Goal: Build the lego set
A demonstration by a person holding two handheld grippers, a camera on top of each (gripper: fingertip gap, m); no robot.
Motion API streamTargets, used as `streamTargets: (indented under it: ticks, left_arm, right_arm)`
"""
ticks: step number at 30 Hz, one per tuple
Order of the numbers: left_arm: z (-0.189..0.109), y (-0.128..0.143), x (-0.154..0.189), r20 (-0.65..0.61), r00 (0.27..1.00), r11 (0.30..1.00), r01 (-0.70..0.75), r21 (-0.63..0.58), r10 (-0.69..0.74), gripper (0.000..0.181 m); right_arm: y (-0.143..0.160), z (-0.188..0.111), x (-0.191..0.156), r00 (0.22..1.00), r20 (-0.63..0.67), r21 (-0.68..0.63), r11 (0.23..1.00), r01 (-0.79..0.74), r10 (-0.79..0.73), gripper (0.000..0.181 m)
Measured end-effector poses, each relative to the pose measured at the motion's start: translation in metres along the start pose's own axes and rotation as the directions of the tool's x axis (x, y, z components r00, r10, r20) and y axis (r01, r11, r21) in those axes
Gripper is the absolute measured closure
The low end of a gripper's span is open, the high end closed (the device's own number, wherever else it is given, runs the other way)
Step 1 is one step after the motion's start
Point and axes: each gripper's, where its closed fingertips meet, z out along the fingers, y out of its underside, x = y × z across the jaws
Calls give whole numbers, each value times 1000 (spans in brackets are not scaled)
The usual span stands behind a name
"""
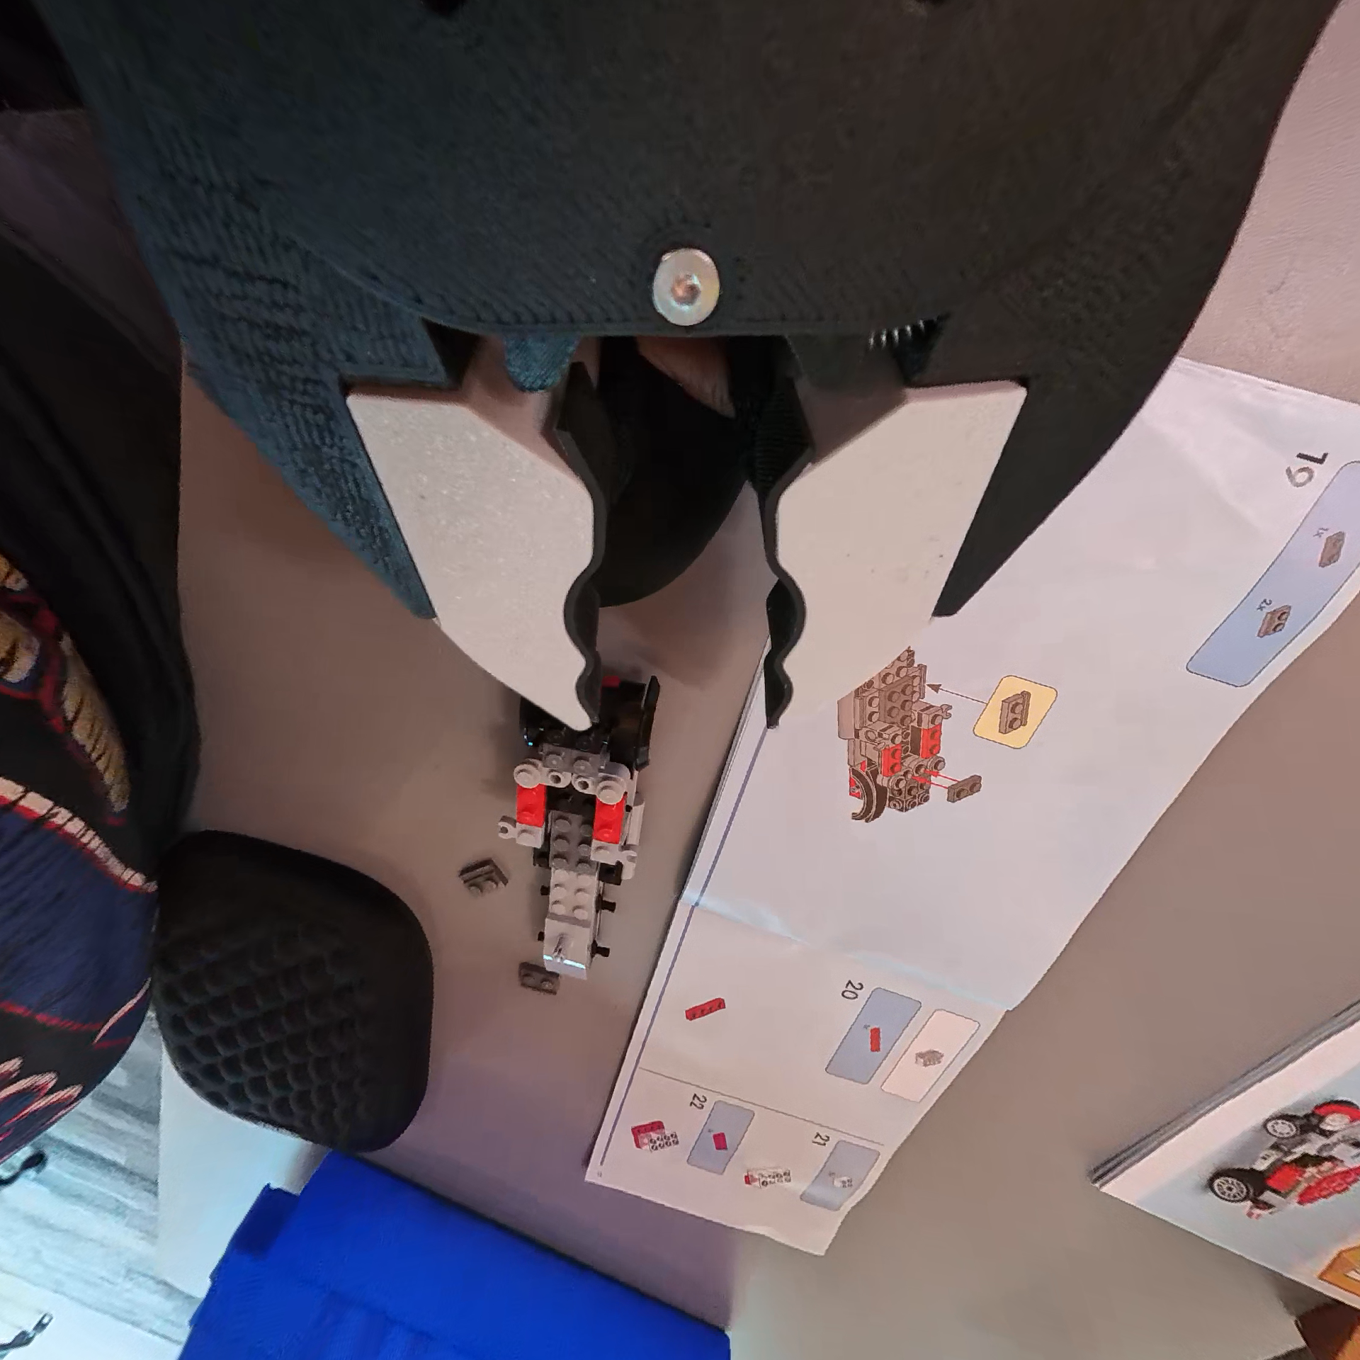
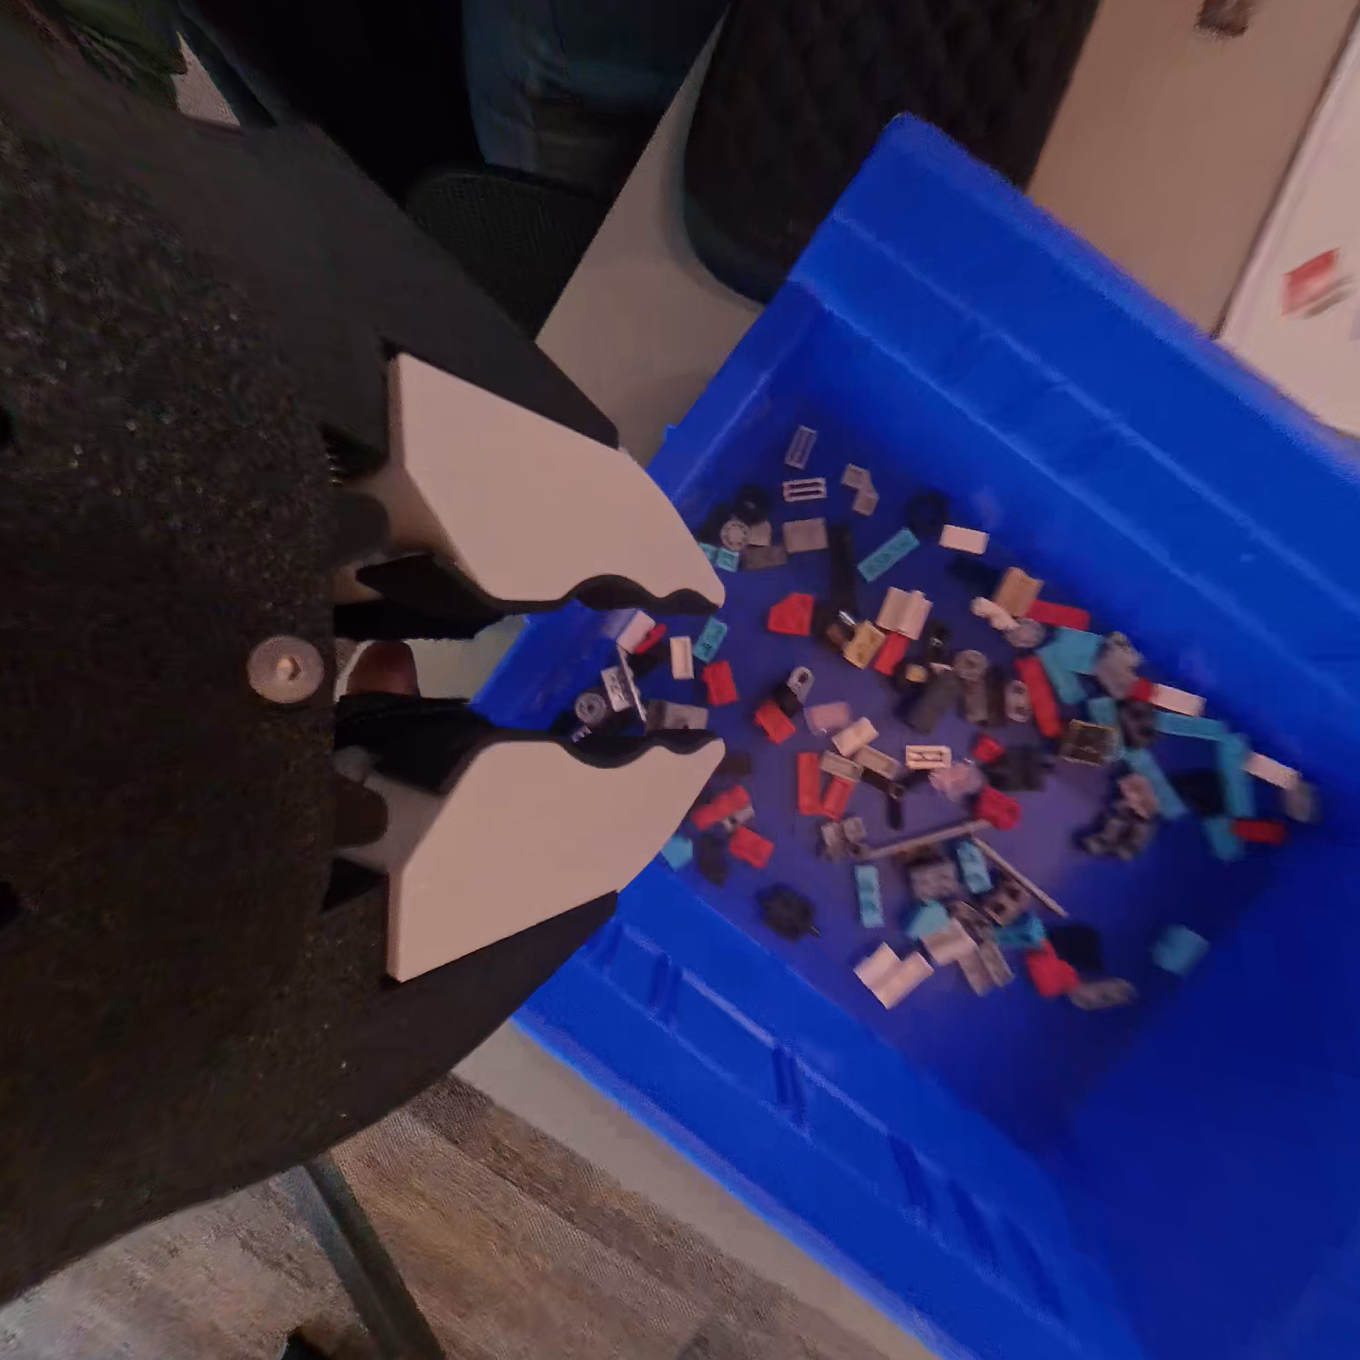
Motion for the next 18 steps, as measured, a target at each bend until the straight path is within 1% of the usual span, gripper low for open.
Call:
streamTargets:
  ticks: [3, 6, 8, 10, 11, 14, 16, 18]
  left_arm:
    - [-2, -2, -1, -8, 1000, 1000, 22, 16, -22, 139]
    - [-3, -3, -1, -13, 1000, 999, 24, 31, -24, 139]
    - [-4, -4, -1, -9, 1000, 999, 22, 40, -22, 139]
    - [-4, -5, -2, -4, 1000, 999, 20, 43, -20, 139]
    - [-4, -5, -2, -2, 1000, 999, 19, 42, -19, 139]
    - [-3, -4, -1, -8, 1000, 999, 24, 31, -23, 139]
    - [-2, -3, -1, -15, 999, 999, 29, 24, -28, 139]
    - [-3, -3, -1, -10, 1000, 999, 25, 27, -25, 139]
  right_arm:
    - [19, 14, -11, 999, 38, -77, 997, -26, 29, 155]
    - [37, 13, -2, 996, -33, -133, 987, -92, 88, 155]
    - [43, 10, 3, 989, -70, -141, 981, -136, 127, 155]
    - [41, 11, 1, 987, -67, -119, 981, -151, 144, 158]
    - [36, 15, -4, 991, -37, -103, 986, -132, 129, 160]
    - [15, 35, -28, 995, 94, -61, 998, -8, 13, 163]
    - [8, 49, -42, 985, 175, -90, 996, 19, -3, 163]
    - [9, 61, -46, 982, 186, -135, 990, 41, -15, 163]
